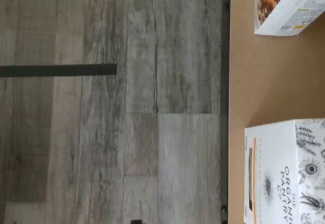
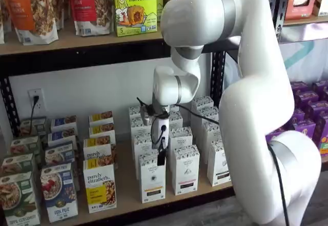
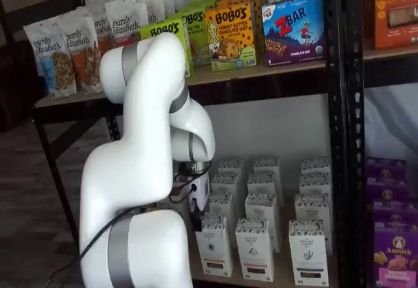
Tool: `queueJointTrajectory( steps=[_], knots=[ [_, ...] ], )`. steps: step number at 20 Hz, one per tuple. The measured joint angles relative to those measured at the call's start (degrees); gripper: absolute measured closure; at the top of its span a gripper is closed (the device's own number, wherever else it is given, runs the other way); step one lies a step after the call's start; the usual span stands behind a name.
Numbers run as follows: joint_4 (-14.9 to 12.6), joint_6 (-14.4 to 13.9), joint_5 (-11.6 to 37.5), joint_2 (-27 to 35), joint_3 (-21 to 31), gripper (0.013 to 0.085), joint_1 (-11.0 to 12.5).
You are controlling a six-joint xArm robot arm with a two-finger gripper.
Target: Pick up the white box with a yellow strip in the middle, on the bottom shelf, the fourth box from the left
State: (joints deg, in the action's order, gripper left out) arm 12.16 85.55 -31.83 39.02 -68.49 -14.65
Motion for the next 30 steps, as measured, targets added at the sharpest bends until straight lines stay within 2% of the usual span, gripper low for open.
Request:
queueJointTrajectory(
  steps=[3,5,12,19,30],
  knots=[
    [-0.9,-1.7,0.9,0.8,-0.8,0.0130,-1.0],
    [-0.6,-2.0,0.9,1.4,-1.5,0.0130,-1.6],
    [2.1,-0.6,3.5,3.4,-3.0,0.0130,-2.6],
    [1.9,-0.6,4.5,7.2,-6.9,0.0130,-2.4],
    [0.4,-0.2,3.9,14.2,-14.8,0.0130,-0.5]
  ],
)
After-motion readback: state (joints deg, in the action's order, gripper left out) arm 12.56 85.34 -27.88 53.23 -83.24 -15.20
